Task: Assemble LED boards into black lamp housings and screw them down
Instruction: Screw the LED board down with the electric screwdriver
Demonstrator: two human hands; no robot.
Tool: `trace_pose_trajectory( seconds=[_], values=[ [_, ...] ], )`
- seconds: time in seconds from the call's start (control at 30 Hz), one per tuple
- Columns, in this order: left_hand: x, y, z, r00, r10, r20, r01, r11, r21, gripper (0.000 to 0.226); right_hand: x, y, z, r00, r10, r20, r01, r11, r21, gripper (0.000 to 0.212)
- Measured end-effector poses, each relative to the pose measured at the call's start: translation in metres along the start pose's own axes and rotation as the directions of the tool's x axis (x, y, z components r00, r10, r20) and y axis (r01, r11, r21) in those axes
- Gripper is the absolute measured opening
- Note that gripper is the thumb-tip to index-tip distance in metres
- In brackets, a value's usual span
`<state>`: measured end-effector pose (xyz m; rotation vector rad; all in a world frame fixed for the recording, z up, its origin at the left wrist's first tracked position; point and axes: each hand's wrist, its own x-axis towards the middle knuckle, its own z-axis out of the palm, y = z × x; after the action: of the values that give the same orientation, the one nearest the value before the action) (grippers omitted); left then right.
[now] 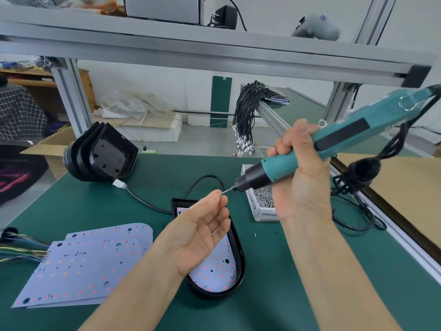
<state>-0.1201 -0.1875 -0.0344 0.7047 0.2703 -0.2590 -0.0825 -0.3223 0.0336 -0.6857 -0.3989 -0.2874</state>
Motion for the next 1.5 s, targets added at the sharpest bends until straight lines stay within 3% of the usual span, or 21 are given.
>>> trace_pose_trajectory(
  seconds=[0.97, 1.33, 1.5],
  values=[
    [-0.001, -0.009, 0.012, 0.997, -0.027, 0.078, 0.043, 0.975, -0.22, 0.008, 0.002, -0.002, -0.002, 0.998, -0.065, -0.002, 0.065, 0.998, -0.01, 0.031],
    [0.007, -0.011, 0.01, 0.99, 0.137, -0.034, -0.141, 0.977, -0.162, 0.011, -0.002, 0.009, -0.005, 0.993, -0.11, -0.052, 0.109, 0.993, -0.034, 0.028],
    [0.011, -0.009, 0.006, 0.954, 0.291, -0.065, -0.291, 0.957, 0.02, 0.021, -0.001, 0.011, -0.006, 0.994, -0.108, -0.016, 0.108, 0.994, -0.013, 0.028]
  ],
)
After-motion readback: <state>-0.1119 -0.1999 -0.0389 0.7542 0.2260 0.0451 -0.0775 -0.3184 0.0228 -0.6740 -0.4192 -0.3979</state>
